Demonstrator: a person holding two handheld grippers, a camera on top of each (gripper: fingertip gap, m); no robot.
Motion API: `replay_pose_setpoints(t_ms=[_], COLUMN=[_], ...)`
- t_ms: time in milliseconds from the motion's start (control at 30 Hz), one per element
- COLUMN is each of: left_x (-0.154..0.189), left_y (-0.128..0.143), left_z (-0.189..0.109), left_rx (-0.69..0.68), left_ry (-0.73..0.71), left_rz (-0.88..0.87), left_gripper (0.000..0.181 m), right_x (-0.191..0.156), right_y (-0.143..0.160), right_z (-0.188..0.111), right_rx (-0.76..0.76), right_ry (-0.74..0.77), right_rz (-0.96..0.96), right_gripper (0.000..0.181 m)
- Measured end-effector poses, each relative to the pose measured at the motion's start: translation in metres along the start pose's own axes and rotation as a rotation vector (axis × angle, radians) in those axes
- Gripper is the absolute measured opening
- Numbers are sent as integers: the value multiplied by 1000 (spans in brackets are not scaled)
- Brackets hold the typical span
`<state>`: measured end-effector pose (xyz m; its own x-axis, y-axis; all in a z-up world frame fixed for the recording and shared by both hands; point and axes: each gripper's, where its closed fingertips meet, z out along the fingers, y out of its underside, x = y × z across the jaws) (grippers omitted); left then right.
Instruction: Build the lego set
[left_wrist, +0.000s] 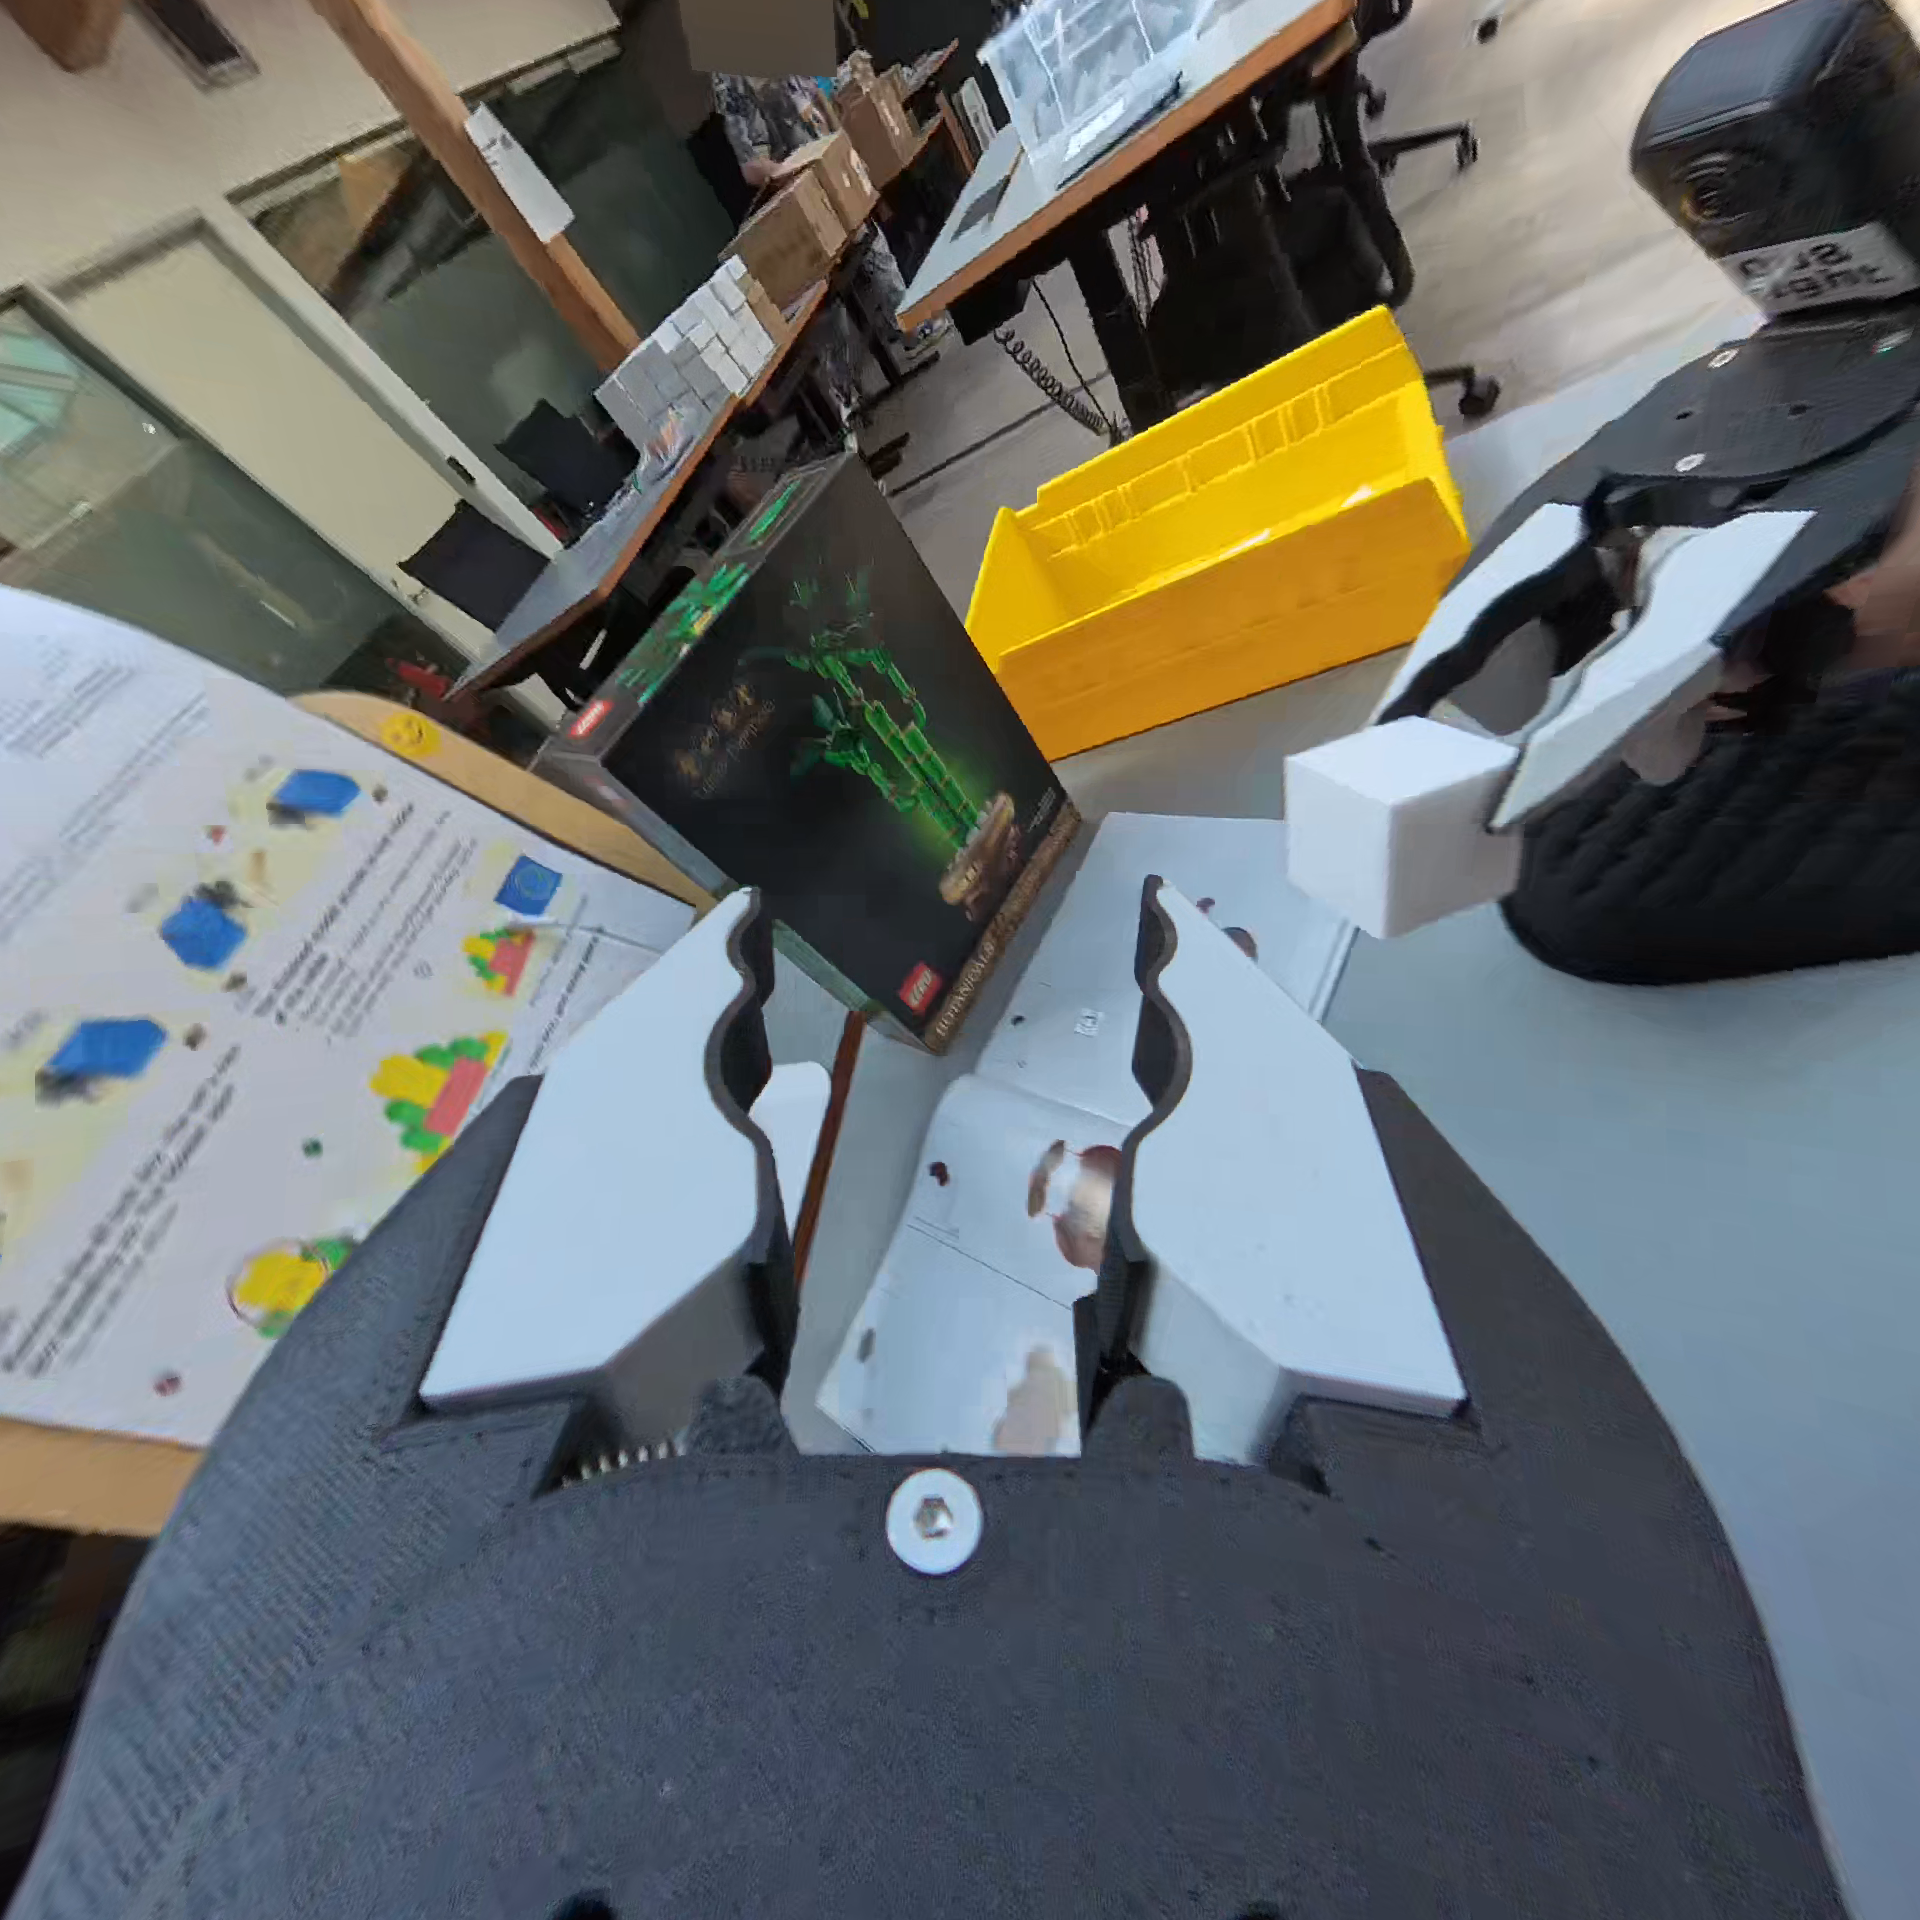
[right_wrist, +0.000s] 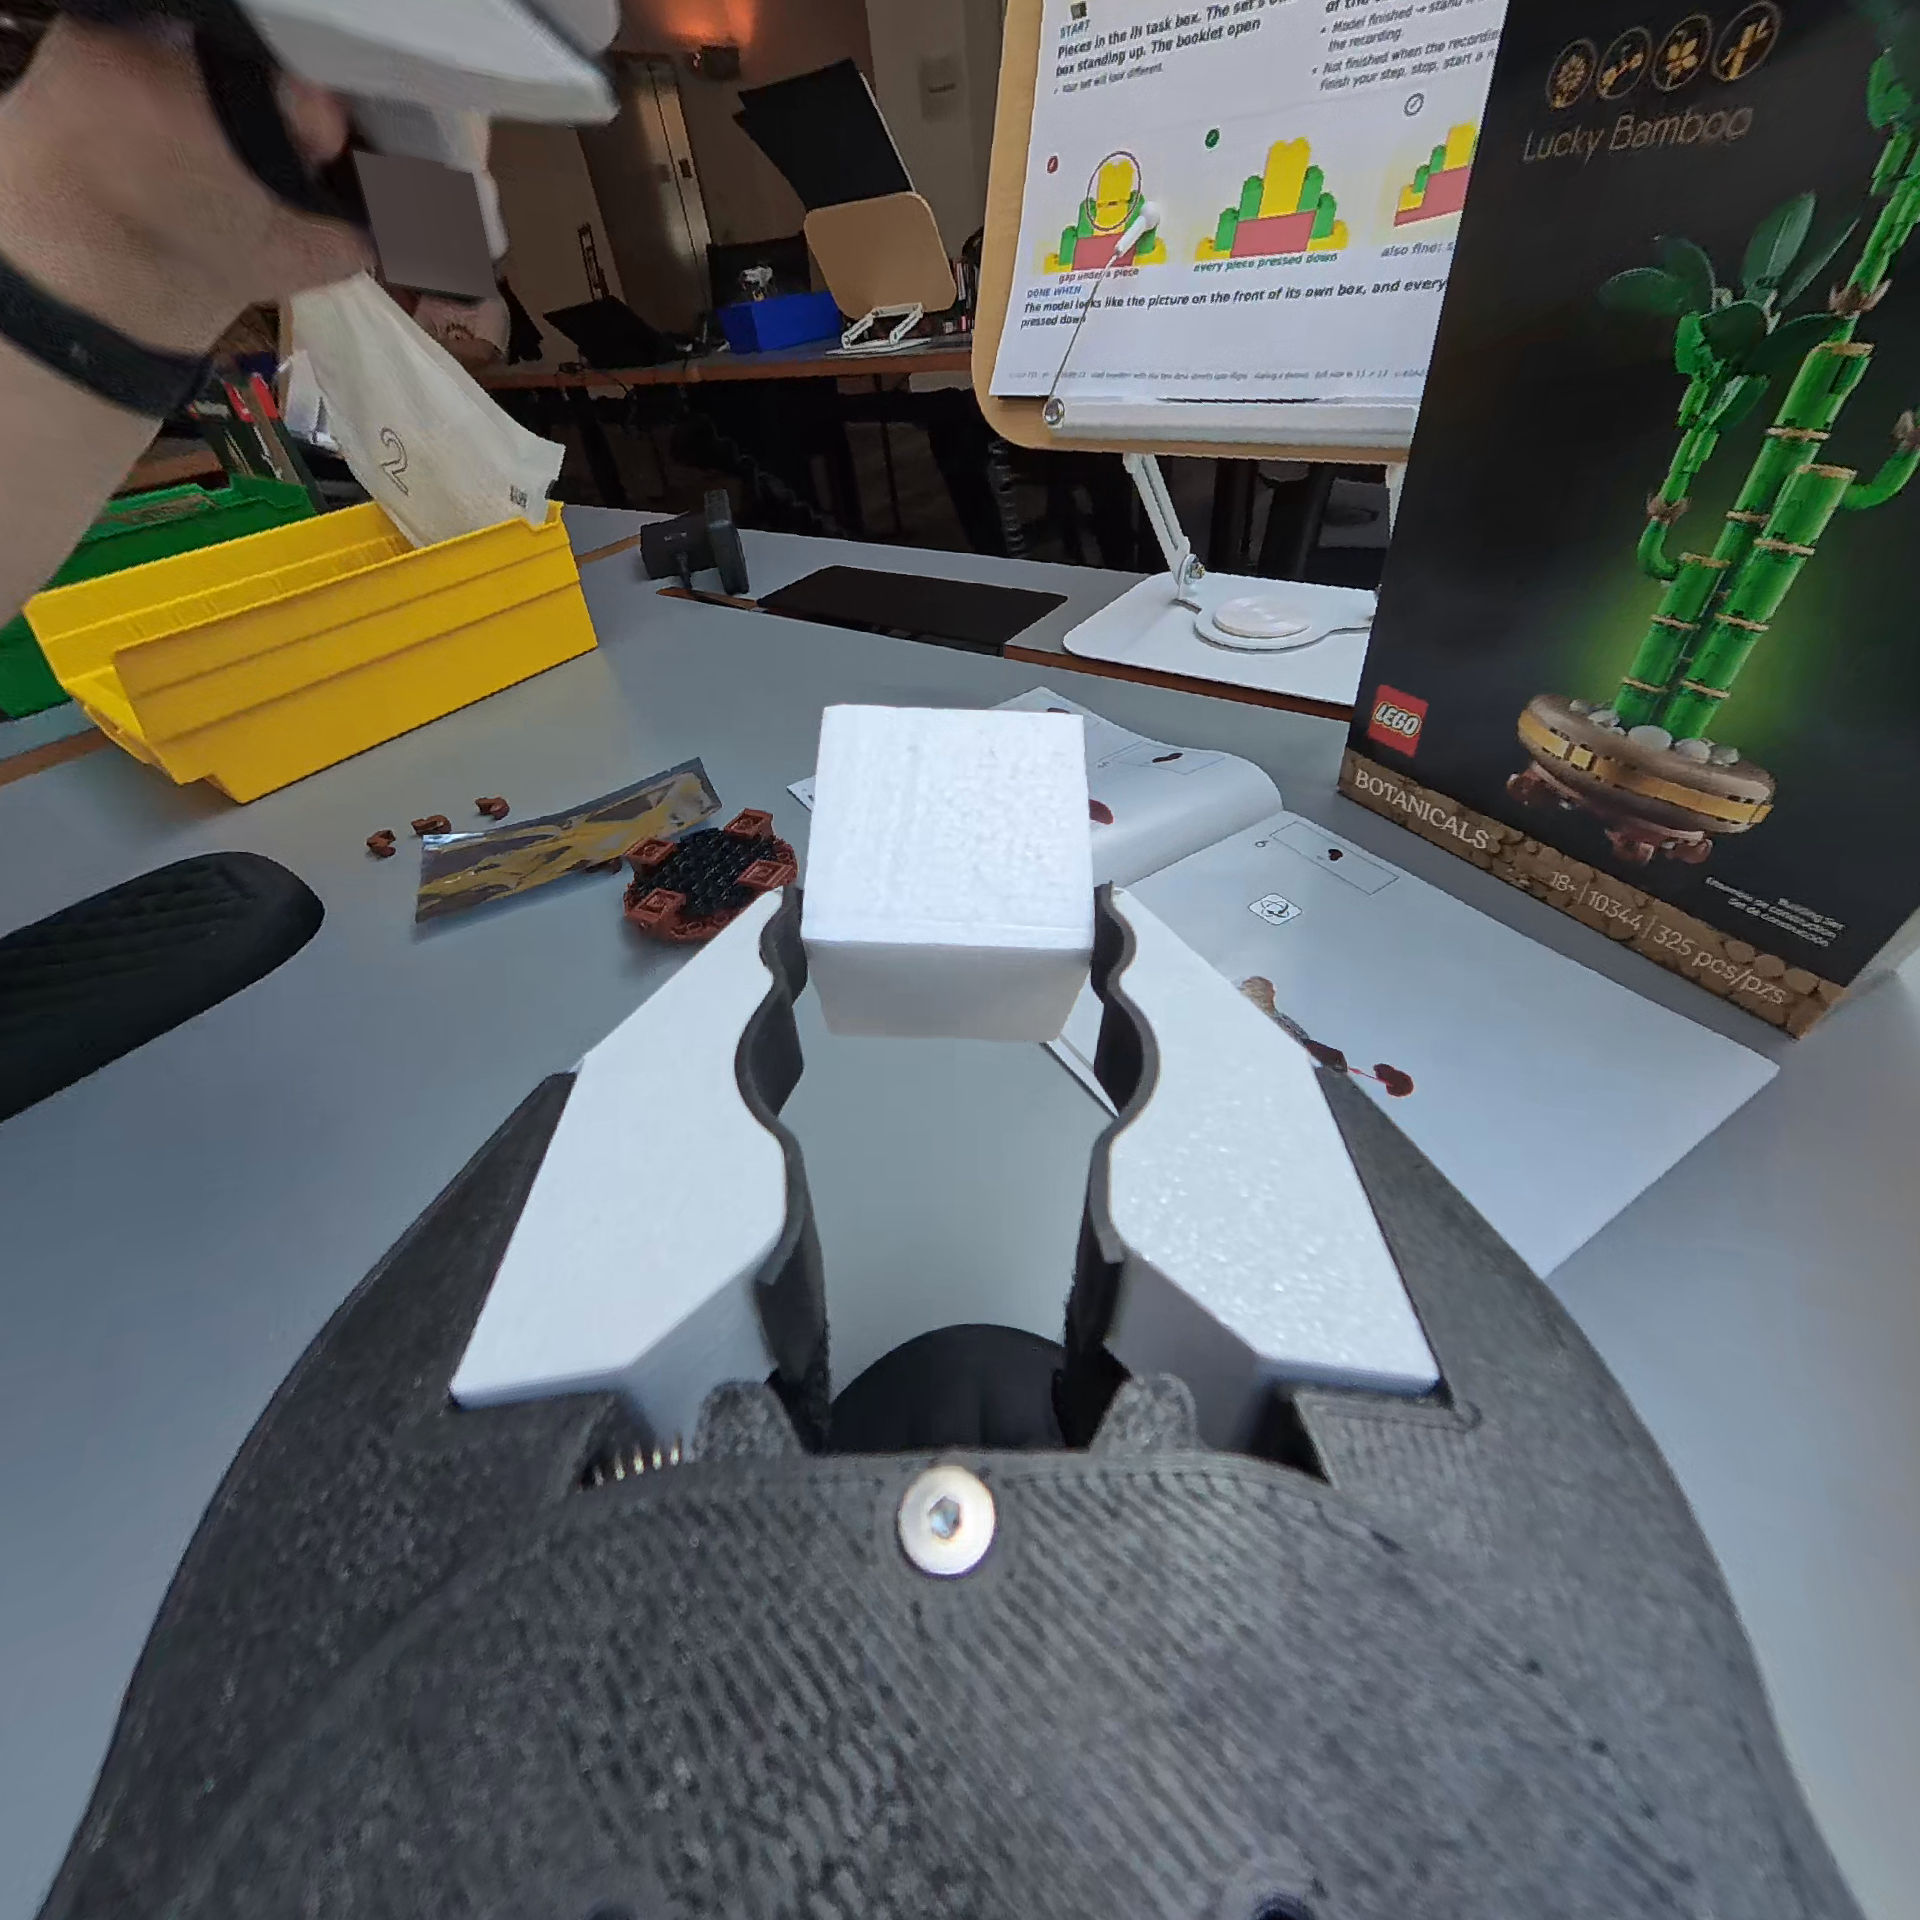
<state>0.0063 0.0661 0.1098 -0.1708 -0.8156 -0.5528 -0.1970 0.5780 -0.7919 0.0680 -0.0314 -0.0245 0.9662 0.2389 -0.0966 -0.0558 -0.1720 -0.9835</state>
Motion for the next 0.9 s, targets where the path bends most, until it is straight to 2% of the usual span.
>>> replay_pose_setpoints(t_ms=[100,200,267,300,367,533,633,700,900], left_x=[-46,-72,-90,-97,-106,-110,-112,-108,-117], left_y=[-34,-45,-37,-29,-15,8,34,41,49], left_z=[83,153,189,203,225,252,252,251,244], left_rx=[-107,-235,-376,-457,-577,-676,-761,-779,-826], left_ry=[92,234,282,311,359,463,491,522,514], left_rz=[115,233,320,339,329,236,262,276,296], left_gripper=[82,79,85,93,100,98,91,76,73], right_x=[2,5,5,5,6,10,13,15,23], right_y=[11,19,23,26,32,43,45,45,37], right_z=[-5,-13,-20,-23,-31,-46,-50,-55,-60], right_rx=[-56,-94,-100,-106,-121,-148,-146,-141,-139], right_ry=[19,33,20,9,-5,-36,-45,-46,-41], right_rz=[-71,-100,-81,-67,-49,-47,-39,-37,-59], right_gripper=[55,55,55,55,55,55,55,55,55])
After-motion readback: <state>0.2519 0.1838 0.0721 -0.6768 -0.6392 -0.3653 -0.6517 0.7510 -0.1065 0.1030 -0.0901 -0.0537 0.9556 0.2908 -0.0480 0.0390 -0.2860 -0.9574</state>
